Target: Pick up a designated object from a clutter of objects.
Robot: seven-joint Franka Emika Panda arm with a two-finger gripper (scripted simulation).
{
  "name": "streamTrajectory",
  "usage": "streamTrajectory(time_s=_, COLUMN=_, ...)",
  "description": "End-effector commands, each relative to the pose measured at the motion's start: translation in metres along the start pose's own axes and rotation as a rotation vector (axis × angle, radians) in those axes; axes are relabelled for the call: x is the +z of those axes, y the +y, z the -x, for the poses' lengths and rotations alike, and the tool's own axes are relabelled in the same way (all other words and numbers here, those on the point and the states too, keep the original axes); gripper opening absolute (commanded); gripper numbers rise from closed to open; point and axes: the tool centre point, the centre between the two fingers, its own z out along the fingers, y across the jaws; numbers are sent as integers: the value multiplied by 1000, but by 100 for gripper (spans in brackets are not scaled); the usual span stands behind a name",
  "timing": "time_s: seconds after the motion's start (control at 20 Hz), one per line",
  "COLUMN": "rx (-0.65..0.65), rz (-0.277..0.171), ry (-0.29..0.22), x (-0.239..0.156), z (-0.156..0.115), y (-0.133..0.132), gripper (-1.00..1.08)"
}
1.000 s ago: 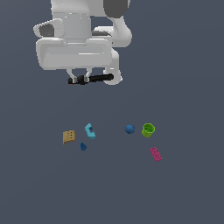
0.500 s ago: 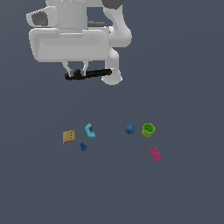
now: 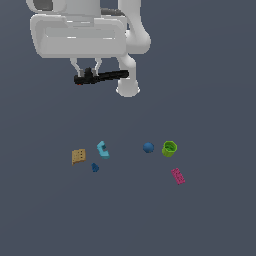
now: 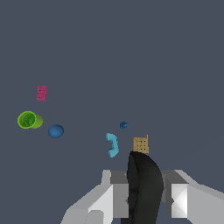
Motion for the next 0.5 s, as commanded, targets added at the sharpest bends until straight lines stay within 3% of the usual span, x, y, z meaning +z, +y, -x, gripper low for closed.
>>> streamTrajectory(time_s=0.0, rx=0, rz=2, ry=3, x=-16, z=0, y=-1, gripper=-100)
streamTrajectory(time_s=0.45, rx=0, rz=2, ry=3, x=-40, z=1, y=-4, gripper=-100)
